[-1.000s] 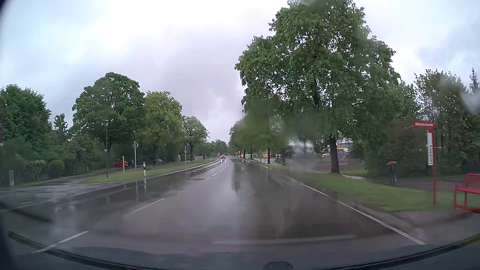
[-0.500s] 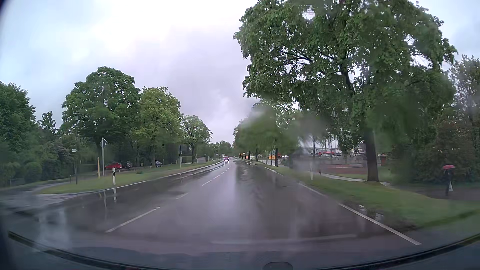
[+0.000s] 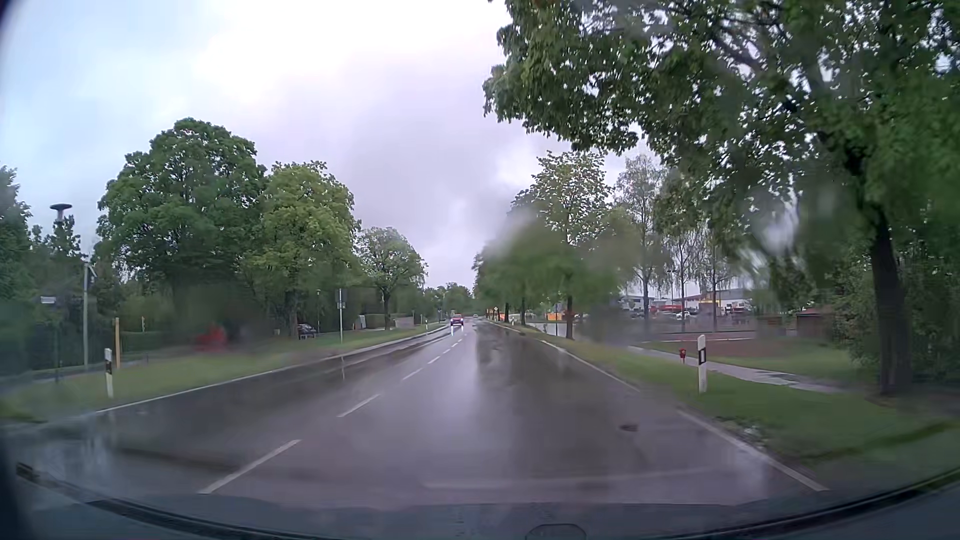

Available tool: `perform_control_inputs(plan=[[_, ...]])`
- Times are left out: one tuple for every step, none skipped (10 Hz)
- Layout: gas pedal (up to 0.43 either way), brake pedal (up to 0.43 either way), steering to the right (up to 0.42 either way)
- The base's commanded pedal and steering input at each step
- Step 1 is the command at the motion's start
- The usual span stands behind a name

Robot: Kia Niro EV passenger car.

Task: Follow the waypoints while adhering to traffic rules and regulations

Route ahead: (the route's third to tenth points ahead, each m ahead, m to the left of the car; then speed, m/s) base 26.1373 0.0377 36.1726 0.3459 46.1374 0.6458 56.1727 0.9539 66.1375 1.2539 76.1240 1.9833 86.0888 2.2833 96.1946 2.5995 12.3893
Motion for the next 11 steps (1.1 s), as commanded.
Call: perform_control_inputs(plan=[[0.177,0.000,-0.005],[0.177,0.000,-0.005],[0.177,0.000,-0.005],[0.177,0.000,-0.006],[0.177,0.000,-0.006],[0.177,0.000,-0.006],[0.177,0.000,-0.006],[0.177,0.000,-0.006],[0.177,0.000,-0.007],[0.177,0.000,-0.008],[0.177,0.000,-0.009]])
